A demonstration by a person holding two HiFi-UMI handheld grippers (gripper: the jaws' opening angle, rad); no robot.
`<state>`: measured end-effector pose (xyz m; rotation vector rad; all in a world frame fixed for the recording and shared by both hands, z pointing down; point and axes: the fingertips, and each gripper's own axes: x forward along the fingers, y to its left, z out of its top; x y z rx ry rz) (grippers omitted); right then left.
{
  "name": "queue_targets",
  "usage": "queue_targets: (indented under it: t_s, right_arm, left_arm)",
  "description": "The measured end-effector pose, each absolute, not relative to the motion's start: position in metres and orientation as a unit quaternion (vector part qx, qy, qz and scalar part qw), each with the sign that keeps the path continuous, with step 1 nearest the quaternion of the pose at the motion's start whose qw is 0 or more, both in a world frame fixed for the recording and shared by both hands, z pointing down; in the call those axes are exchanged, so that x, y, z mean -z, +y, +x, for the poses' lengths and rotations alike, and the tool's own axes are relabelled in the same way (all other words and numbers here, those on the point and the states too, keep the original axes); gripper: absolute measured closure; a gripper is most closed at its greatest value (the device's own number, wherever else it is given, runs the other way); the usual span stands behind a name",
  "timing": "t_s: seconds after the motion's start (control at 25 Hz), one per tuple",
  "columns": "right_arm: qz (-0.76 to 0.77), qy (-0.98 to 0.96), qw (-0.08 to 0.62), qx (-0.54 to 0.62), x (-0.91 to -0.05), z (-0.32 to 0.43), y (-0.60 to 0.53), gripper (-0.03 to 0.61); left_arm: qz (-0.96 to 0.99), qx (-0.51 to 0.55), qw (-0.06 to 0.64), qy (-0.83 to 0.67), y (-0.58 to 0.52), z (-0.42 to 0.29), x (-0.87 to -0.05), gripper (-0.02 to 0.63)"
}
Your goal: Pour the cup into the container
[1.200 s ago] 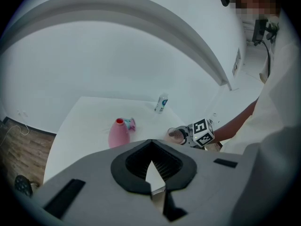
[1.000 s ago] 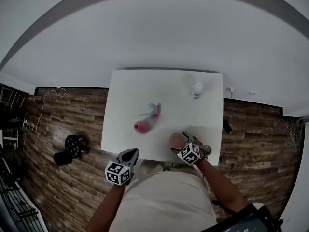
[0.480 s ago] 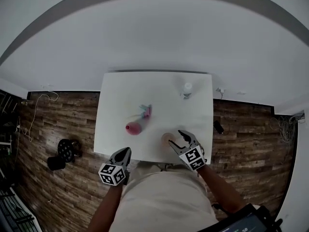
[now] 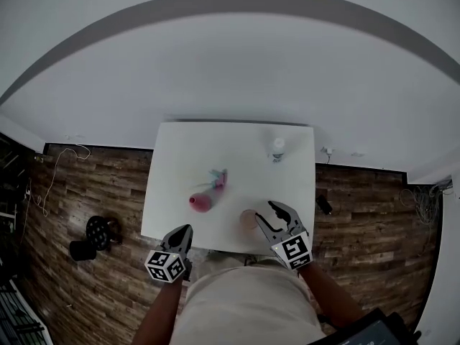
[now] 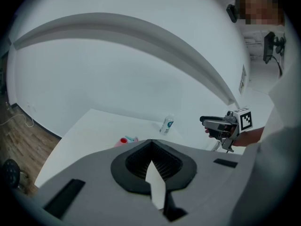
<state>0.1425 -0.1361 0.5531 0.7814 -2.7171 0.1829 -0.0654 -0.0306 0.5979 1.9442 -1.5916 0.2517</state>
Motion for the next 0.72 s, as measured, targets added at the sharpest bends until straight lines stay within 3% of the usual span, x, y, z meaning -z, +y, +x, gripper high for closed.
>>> queue_targets:
  t_s: [0.24,0.72]
  right_arm:
    - [0.341,-0.927,0.158,-0.015,-0.545,0.167,-0.139,0.38]
    - [0.315,-0.933,0.161,-0.066,-0.572,0.162,-0.125,0.383]
  left_arm:
    - [0.728,-0.106,0.286,-0.614,-0.023,-0.064,-0.599,0.603]
    - [0.73,-0.12,0.291,-0.607,-0.009,-0.055,-0.599,0.603]
